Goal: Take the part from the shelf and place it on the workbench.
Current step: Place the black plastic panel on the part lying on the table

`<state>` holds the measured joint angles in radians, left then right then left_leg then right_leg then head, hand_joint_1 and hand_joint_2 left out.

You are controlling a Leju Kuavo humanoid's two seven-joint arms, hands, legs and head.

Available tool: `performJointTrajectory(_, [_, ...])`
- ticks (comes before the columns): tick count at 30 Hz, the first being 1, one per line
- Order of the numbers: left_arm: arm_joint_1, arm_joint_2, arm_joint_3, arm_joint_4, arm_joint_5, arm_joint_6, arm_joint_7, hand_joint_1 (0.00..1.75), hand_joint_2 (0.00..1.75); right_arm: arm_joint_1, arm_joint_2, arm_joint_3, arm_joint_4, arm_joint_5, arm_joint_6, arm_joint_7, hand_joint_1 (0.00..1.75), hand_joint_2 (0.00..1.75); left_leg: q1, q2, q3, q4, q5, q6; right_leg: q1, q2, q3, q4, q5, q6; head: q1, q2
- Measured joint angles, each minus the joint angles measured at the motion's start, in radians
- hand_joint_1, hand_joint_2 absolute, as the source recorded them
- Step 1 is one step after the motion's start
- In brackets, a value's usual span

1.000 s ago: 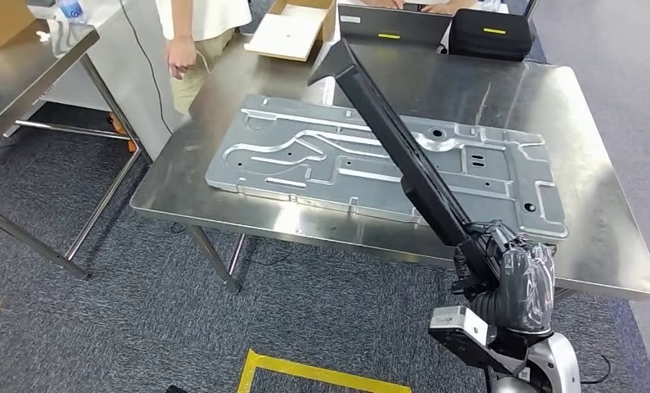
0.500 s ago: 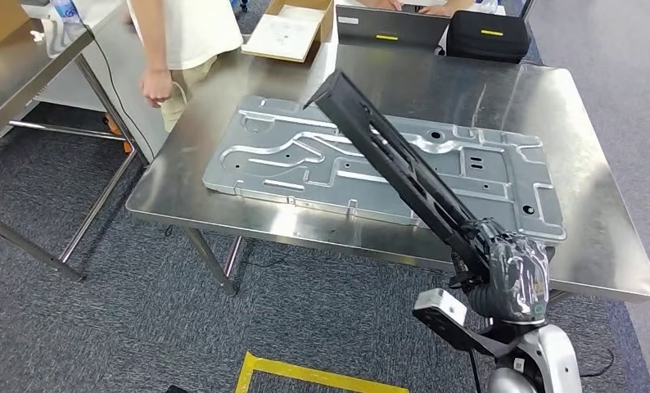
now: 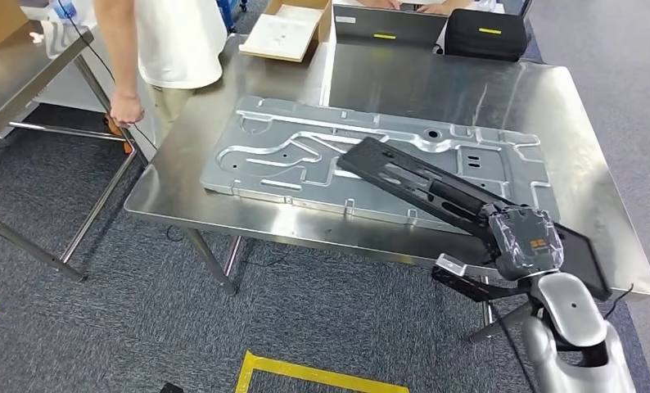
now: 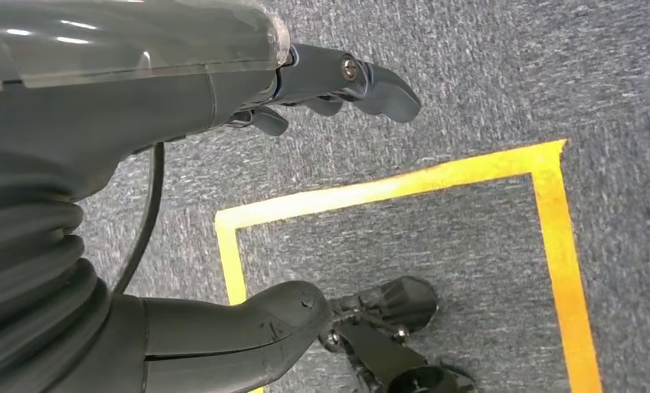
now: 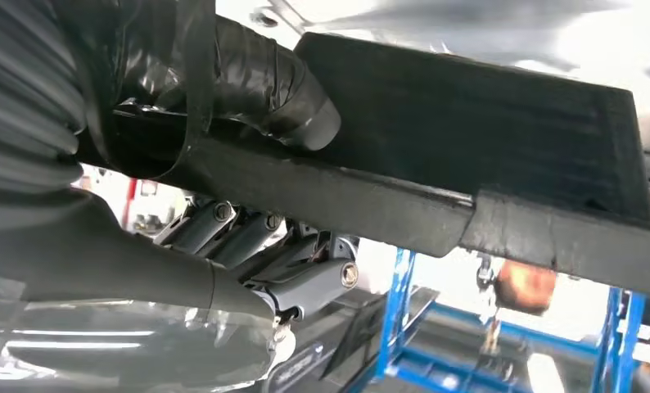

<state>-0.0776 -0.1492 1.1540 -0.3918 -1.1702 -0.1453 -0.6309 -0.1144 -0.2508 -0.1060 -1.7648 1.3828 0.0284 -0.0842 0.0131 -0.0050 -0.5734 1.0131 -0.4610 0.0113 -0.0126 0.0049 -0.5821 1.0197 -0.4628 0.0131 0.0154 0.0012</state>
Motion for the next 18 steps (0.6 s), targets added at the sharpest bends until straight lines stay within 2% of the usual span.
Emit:
performJointTrajectory(2, [0.000,0.002,0.000,0.002,0.000,0.000,-0.006,0.00,1.75,-0.021,-0.031,0.001,0.039,-0.020,0.002,-0.021,1.75,1.75,0.000,0.000,-0.011,0.025,-0.020,-0.009,-0.004,-0.003,0.002,-0.007,0.005,-0.014,0.000,0.000])
performJointTrajectory(3, [0.000,0.002,0.000,0.004,0.000,0.001,-0.009,0.00,1.75,-0.032,-0.042,0.001,0.054,-0.030,0.002,-0.028,1.75,1.75,0.000,0.000,-0.031,0.068,-0.045,-0.011,-0.005,-0.004,0.003,-0.010,0.006,-0.020,0.000,0.000])
performJointTrajectory(5, [0.000,0.003,0.000,0.007,0.000,0.002,-0.012,0.00,1.75,-0.051,-0.058,0.007,0.081,-0.044,0.002,-0.037,1.75,1.75,0.000,0.000,-0.095,0.203,-0.109,-0.014,-0.001,-0.006,0.003,-0.010,0.006,-0.028,0.000,0.000])
performJointTrajectory(6, [0.000,0.004,0.000,0.008,0.000,0.003,-0.014,0.00,1.75,-0.057,-0.067,0.014,0.094,-0.049,0.002,-0.040,1.75,1.75,0.000,0.000,-0.126,0.266,-0.129,-0.014,0.003,-0.006,0.003,-0.009,0.005,-0.030,0.000,0.000])
performJointTrajectory(7, [0.001,0.005,0.000,0.010,0.000,0.005,-0.016,0.00,1.75,-0.063,-0.076,0.022,0.106,-0.055,0.003,-0.042,1.75,1.75,0.000,0.000,-0.143,0.295,-0.129,-0.013,0.006,-0.006,0.003,-0.008,0.004,-0.032,0.000,0.000])
performJointTrajectory(8, [0.002,0.007,0.000,0.011,0.000,0.006,-0.018,0.00,1.75,-0.069,-0.085,0.032,0.118,-0.061,0.002,-0.043,1.75,1.75,-0.001,0.000,-0.140,0.283,-0.110,-0.010,0.009,-0.006,0.004,-0.005,0.003,-0.033,0.000,0.000])
performJointTrajectory(9, [0.002,0.008,0.000,0.012,-0.001,0.008,-0.020,0.00,1.75,-0.076,-0.093,0.041,0.127,-0.066,0.000,-0.046,1.75,1.75,-0.002,0.000,-0.117,0.231,-0.074,-0.005,0.011,-0.005,0.004,-0.003,0.001,-0.034,0.000,0.000])
performJointTrajectory(10, [0.001,0.009,0.000,0.013,-0.001,0.010,-0.023,0.00,1.75,-0.083,-0.099,0.050,0.134,-0.070,-0.004,-0.049,1.75,1.75,-0.005,0.000,-0.084,0.157,-0.037,0.003,0.013,-0.004,0.005,0.000,-0.001,-0.034,0.000,0.000])
performJointTrajectory(12, [-0.001,0.012,0.000,0.013,-0.003,0.014,-0.027,0.00,1.75,-0.100,-0.112,0.067,0.146,-0.067,-0.029,-0.057,1.75,1.75,-0.010,0.001,-0.031,0.043,0.002,0.016,0.017,-0.003,0.002,0.005,-0.005,-0.031,0.000,0.000])
performJointTrajectory(13, [-0.002,0.014,-0.001,0.014,-0.003,0.015,-0.029,0.00,1.75,-0.107,-0.118,0.076,0.152,-0.064,-0.046,-0.061,1.75,1.75,-0.013,0.001,-0.022,0.020,0.006,0.019,0.017,-0.003,0.000,0.007,-0.005,-0.027,0.000,0.000])
performJointTrajectory(16, [-0.002,0.015,-0.001,0.016,-0.004,0.017,-0.031,0.00,1.75,-0.121,-0.138,0.099,0.164,-0.052,-0.085,-0.071,1.75,1.75,-0.013,0.001,-0.018,0.008,0.010,0.027,0.016,-0.003,0.001,0.003,-0.004,-0.011,0.000,0.000])
performJointTrajectory(18, [-0.002,0.015,-0.001,0.016,-0.004,0.018,-0.031,0.00,1.75,-0.124,-0.143,0.104,0.167,-0.048,-0.091,-0.074,1.75,1.75,-0.010,0.001,-0.016,0.001,0.014,0.032,0.019,-0.004,0.003,0.001,-0.003,-0.005,0.000,0.000])
